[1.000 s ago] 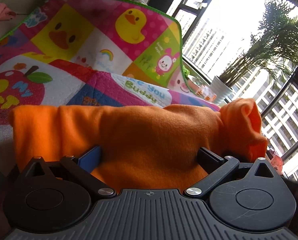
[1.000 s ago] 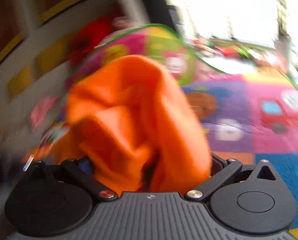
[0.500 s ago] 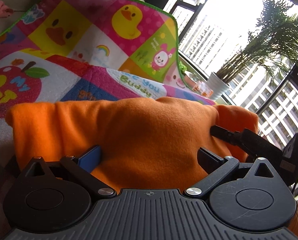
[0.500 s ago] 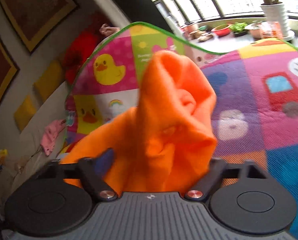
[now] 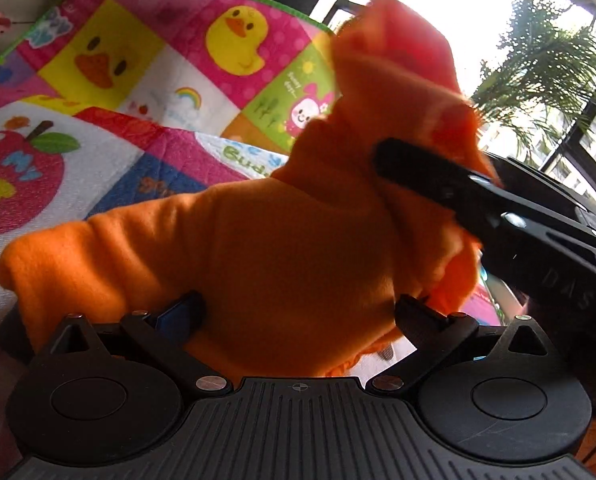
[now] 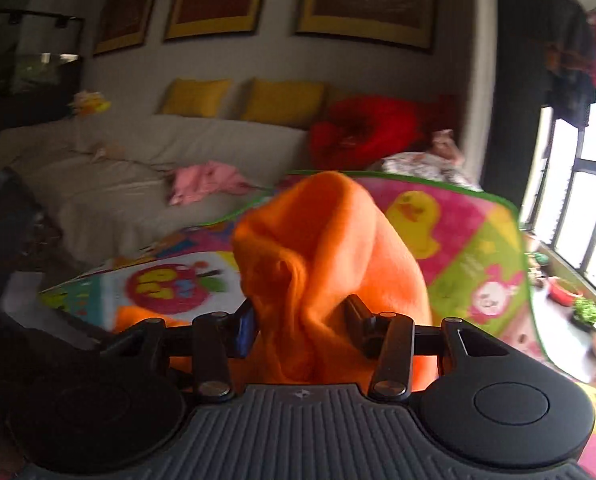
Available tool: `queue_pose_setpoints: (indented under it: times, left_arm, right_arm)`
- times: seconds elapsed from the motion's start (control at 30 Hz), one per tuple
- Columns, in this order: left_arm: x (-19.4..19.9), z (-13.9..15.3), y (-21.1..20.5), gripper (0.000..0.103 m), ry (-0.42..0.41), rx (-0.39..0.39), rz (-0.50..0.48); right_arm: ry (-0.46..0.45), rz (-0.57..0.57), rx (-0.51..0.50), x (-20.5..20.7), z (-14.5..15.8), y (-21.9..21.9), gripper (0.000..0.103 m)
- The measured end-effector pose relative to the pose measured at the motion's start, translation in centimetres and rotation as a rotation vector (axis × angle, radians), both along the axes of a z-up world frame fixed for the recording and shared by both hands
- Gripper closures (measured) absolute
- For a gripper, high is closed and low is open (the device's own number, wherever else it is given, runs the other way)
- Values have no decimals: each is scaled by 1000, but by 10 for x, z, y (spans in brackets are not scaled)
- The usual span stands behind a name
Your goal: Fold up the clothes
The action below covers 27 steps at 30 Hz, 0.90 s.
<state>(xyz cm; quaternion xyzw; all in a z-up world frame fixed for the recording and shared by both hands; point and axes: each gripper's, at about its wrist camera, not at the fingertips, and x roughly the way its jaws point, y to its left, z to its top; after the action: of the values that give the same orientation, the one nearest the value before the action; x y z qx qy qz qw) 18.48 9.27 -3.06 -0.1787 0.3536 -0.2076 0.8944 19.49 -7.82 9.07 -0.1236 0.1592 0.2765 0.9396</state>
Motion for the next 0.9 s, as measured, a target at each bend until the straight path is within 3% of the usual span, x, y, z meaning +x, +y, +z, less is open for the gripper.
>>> queue_pose_setpoints:
  times: [0.27,0.4,0.53,0.8,0.9]
  left_arm:
    - [-25,14,42,0,-16,-61,-7]
    - [-51,31,99,0,-49,-86,117]
    - [-65,52,144,0,-96,-110,253]
    - [-1,56,94,0,-86,-38,192]
    - [23,41,70,0,-40,70,197]
  right_arm:
    - [118,41,19,5,2,14,56]
    - [146,125,0,-7,-11,24,55]
    - [145,190,-101,-18,-34,62,55]
    - [127,201,-140,-31,-53,87,51]
    - [116,207,-121,-40,-48,77,50]
